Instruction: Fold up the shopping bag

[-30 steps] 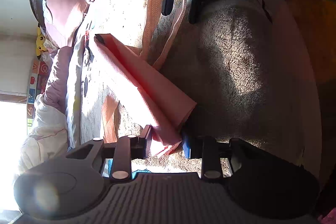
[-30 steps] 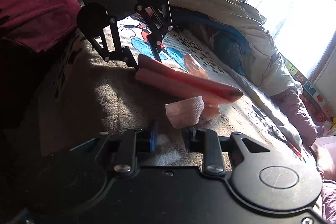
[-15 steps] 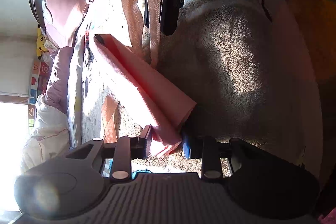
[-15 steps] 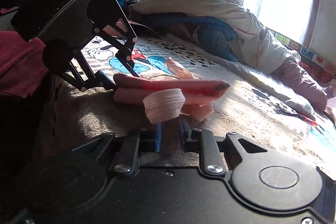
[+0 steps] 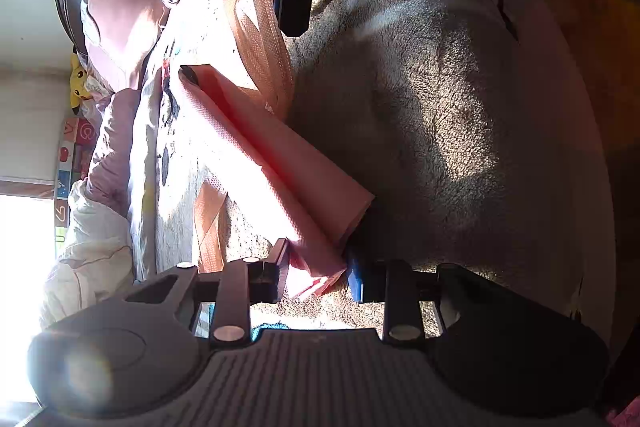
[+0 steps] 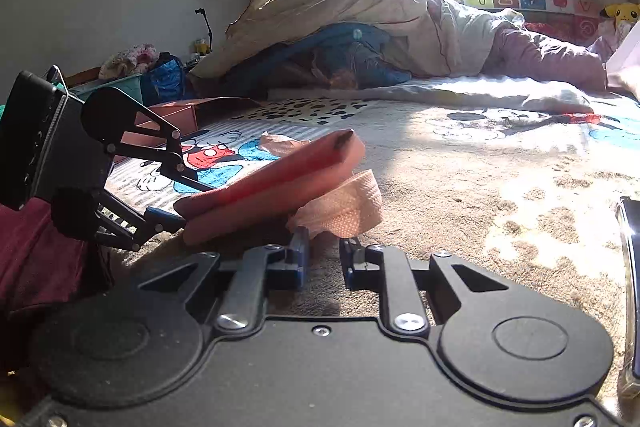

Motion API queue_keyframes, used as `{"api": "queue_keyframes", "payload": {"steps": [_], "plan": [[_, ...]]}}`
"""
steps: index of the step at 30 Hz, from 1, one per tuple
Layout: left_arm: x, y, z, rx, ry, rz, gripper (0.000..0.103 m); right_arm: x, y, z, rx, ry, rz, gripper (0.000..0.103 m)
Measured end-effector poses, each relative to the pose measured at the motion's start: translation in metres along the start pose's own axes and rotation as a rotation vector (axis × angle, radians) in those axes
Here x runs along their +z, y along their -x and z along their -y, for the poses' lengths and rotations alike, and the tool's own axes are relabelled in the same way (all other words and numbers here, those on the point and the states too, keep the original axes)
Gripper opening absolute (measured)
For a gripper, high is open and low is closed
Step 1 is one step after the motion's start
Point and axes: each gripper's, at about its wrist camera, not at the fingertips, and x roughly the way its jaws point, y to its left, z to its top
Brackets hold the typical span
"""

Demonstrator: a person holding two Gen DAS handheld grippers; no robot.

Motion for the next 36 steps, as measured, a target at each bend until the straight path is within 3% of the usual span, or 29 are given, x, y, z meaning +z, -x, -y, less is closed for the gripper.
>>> {"api": "queue_keyframes", "payload": {"steps": [4,6,19,31,36], "plan": [[0.0,0.0,0.0,0.0,0.0,0.0,0.028,-0.005,0.004,0.0,-0.017,0.009,-0.014,0.018],[0.001,0.0,0.0,0.0,-0.004,0.0,0.028,-0.006,0.004,0.0,0.018,-0.02,-0.01,0.018],[0.006,0.004,0.006,0.0,-0.015,-0.007,0.028,-0.008,0.0,0.027,0.179,-0.362,0.082,0.018],[0.007,0.005,0.009,-0.003,-0.02,-0.01,0.028,0.001,-0.02,0.003,0.332,-0.322,0.031,0.018],[0.008,0.004,0.007,-0.005,-0.02,-0.01,0.028,0.003,-0.03,0.0,0.391,-0.363,0.011,0.018]]}}
